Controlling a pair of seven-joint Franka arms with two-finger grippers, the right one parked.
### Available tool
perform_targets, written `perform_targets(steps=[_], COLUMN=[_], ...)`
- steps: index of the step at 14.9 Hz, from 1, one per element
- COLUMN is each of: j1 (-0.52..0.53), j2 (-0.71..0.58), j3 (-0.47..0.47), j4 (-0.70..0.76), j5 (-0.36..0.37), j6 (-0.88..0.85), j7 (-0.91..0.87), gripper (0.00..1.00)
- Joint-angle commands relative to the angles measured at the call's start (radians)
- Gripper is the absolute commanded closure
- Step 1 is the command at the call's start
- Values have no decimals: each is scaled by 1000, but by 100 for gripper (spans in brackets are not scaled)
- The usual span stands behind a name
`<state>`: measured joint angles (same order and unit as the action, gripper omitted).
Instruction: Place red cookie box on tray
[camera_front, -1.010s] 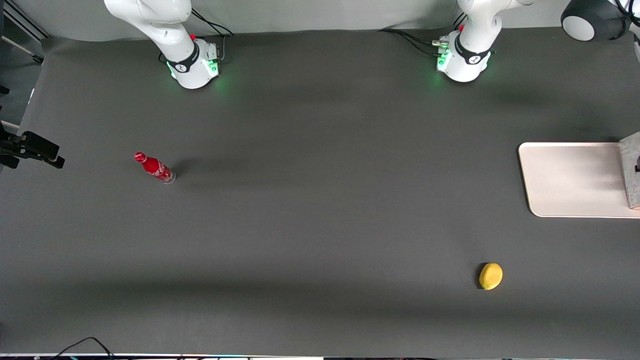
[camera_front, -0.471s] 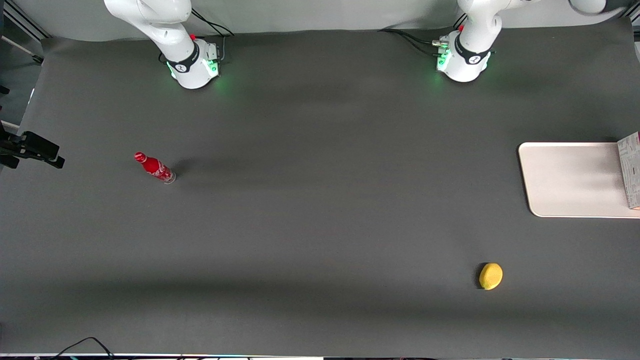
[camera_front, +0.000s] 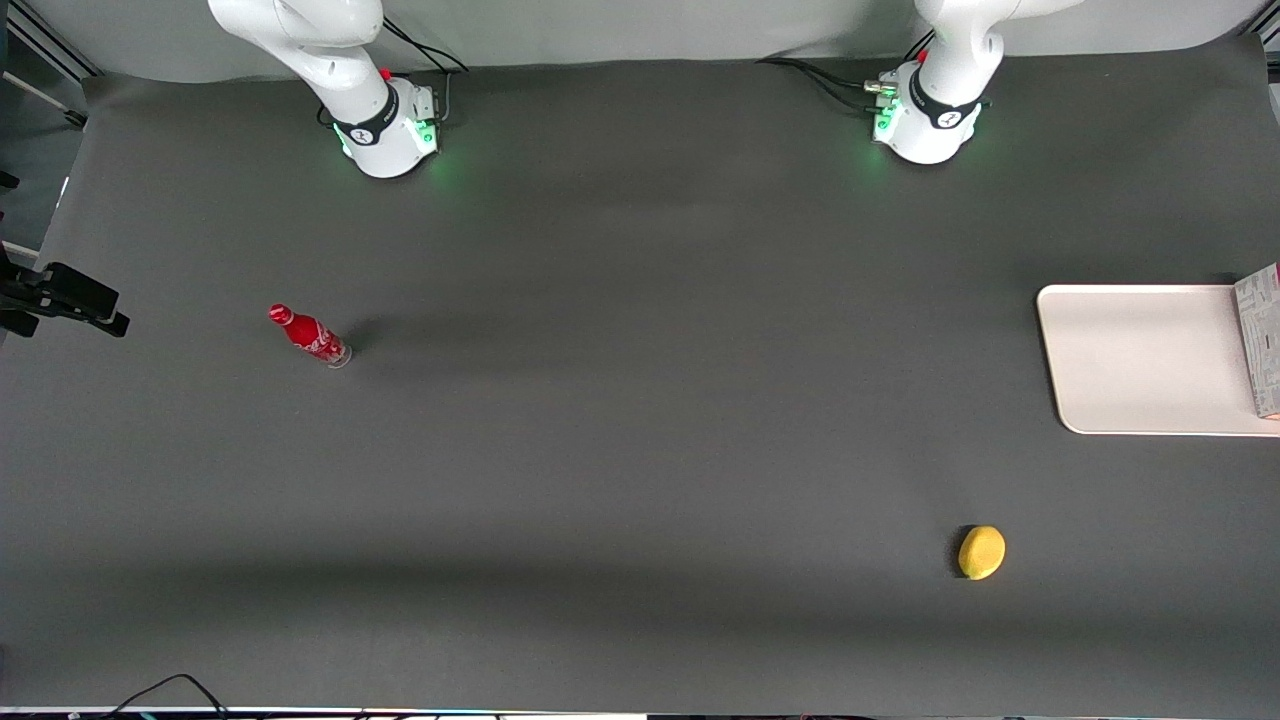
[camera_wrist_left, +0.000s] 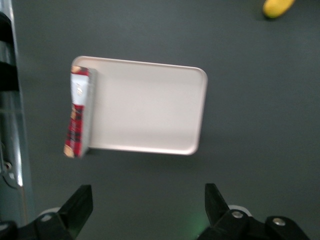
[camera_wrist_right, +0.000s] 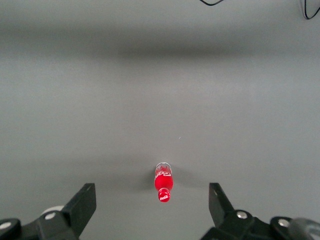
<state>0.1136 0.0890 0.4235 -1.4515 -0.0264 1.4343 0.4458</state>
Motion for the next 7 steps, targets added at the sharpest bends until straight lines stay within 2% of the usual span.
perform_targets(steps=[1,4,7], j1=[-3,-3,-5], j2=[-191,-361,-449], j3=[-217,-435,-531], j4=[-96,-327,-524], j5=[45,40,11], j6=[-135,-47,96], j7=[-295,-528,-610], gripper=[0,0,0])
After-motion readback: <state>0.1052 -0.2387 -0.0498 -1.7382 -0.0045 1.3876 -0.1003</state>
